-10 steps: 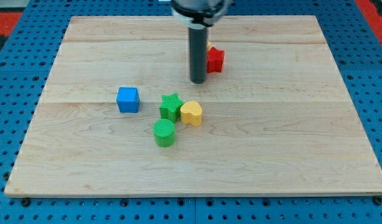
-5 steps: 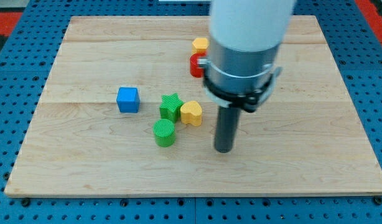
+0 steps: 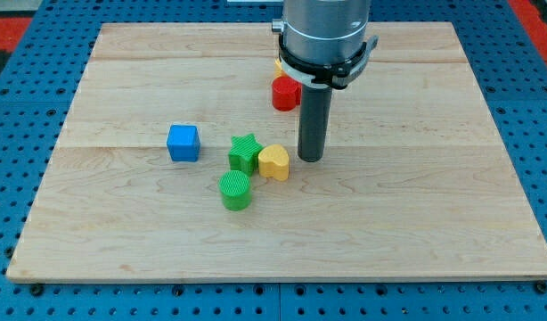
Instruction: Push the yellow heart to the group of blocks
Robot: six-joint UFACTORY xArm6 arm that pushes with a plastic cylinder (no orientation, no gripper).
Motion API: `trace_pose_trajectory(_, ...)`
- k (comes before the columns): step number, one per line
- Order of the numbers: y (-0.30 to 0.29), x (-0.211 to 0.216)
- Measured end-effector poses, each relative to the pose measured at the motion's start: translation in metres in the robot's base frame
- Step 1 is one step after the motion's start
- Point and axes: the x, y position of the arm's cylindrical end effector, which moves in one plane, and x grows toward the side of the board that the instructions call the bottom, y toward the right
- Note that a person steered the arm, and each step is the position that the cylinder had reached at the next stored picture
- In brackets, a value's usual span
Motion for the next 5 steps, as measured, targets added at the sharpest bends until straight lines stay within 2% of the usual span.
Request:
trace_pose_trajectory(1,0.023,0.044)
trace_pose_trajectory(2,-0.052,0.050)
trace_pose_trajectory(3,-0.073,0.015)
trace_pose_trajectory(4,-0.067,-0.027)
trace_pose_trajectory(5,-0.065,0.009)
